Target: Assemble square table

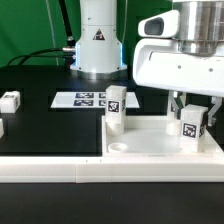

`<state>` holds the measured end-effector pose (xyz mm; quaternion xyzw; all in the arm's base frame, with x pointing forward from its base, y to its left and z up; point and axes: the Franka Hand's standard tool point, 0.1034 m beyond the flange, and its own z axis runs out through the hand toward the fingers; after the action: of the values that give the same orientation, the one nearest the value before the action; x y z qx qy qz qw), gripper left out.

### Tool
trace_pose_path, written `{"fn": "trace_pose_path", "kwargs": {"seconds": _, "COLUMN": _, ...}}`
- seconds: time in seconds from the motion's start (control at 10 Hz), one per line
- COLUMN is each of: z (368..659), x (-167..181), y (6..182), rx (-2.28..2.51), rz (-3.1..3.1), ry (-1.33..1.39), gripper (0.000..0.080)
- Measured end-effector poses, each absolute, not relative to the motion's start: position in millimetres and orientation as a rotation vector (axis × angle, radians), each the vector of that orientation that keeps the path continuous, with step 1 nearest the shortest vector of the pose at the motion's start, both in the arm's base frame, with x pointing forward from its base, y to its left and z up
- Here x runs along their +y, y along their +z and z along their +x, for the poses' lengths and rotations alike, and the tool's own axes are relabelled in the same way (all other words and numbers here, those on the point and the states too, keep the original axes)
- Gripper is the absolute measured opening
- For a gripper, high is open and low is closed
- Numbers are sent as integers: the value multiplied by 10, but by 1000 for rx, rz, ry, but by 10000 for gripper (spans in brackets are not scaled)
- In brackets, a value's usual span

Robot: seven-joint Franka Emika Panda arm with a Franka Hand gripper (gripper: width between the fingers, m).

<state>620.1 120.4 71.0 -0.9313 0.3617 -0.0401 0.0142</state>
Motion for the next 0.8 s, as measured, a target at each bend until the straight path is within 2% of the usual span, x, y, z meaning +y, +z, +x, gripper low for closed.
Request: {"fn": "trace_pose_path", "kwargs": {"seconds": 0.8, "z": 6180, "x": 1191, "y": 712, "rx": 2013, "rz": -2373, "ry": -46, "gripper": 290}}
